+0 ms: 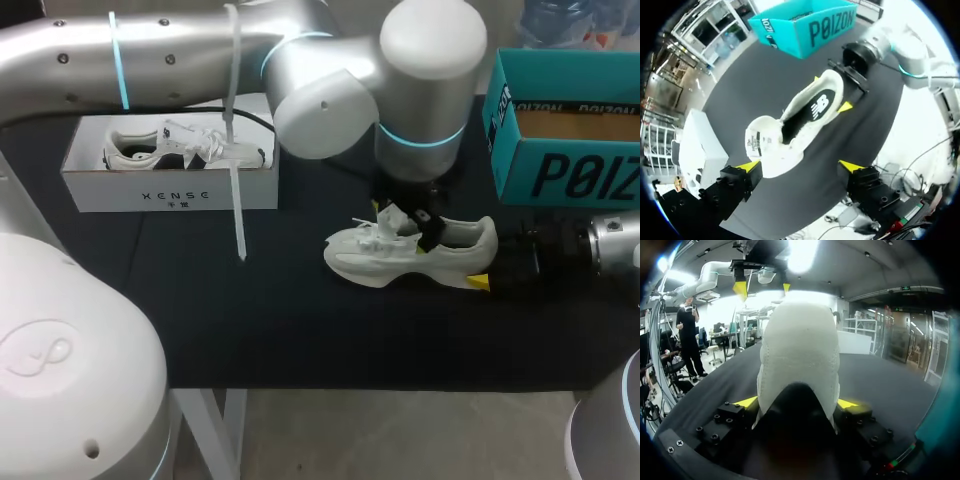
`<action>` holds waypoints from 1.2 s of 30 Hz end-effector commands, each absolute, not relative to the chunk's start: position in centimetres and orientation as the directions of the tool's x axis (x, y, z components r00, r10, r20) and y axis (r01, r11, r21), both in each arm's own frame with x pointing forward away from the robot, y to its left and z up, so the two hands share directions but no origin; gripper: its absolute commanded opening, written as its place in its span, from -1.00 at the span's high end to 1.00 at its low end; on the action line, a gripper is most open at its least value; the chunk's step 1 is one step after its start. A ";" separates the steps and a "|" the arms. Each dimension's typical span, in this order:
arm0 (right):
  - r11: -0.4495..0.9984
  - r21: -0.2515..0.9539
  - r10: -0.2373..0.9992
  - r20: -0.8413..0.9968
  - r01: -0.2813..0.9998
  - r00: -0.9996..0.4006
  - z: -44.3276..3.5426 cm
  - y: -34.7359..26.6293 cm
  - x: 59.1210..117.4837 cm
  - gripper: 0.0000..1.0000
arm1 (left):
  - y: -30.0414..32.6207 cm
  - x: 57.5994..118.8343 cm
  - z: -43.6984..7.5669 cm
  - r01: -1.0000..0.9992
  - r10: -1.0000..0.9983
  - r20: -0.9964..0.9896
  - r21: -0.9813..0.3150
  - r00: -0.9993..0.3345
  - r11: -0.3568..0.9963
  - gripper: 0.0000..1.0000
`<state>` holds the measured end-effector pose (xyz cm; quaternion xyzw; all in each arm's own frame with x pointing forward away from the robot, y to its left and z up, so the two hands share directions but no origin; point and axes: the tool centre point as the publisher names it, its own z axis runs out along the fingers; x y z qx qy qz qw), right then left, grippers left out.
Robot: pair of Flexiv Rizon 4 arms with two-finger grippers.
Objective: Take the shoe out of the shoebox, open the shoe tongue, remove and reinsert the insole, then place the shoe into the shoebox
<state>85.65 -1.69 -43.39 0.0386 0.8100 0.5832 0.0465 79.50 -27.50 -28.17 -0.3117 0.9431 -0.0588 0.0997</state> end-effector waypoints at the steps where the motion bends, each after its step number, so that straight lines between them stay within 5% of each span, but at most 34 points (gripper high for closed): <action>1: 0.319 0.948 0.118 -0.031 0.008 -0.993 -43.7 -1.6 85.8 1.00 | -27.0 79.4 -28.1 0.075 0.051 -0.222 -0.099 -0.974 0.992 -1.00; 16: 0.319 0.948 0.118 -0.031 0.008 -0.993 -43.7 -1.6 85.8 1.00 | -28.7 80.0 -28.7 0.159 0.143 -0.243 -0.045 -0.959 0.986 -1.00; 17: 0.319 0.948 0.118 -0.031 0.008 -0.993 -43.7 -1.6 85.8 1.00 | -28.9 80.2 -28.8 0.155 0.139 -0.235 -0.048 -0.962 0.987 -0.29; 18: 0.319 0.948 0.118 -0.031 0.008 -0.993 -43.7 -1.6 85.8 1.00 | -29.1 80.4 -28.9 0.153 0.139 -0.211 -0.048 -0.968 0.987 0.62; 19: 0.319 0.948 0.118 -0.031 0.008 -0.993 -43.7 -1.6 85.8 1.00 | -29.4 80.7 -29.2 0.148 0.139 -0.209 -0.030 -0.968 0.989 1.00; 36: 0.319 0.948 0.118 -0.031 0.008 -0.993 -43.7 -1.6 85.8 1.00 | -34.4 84.3 -30.6 0.126 0.124 -0.074 -0.024 -0.990 0.992 1.00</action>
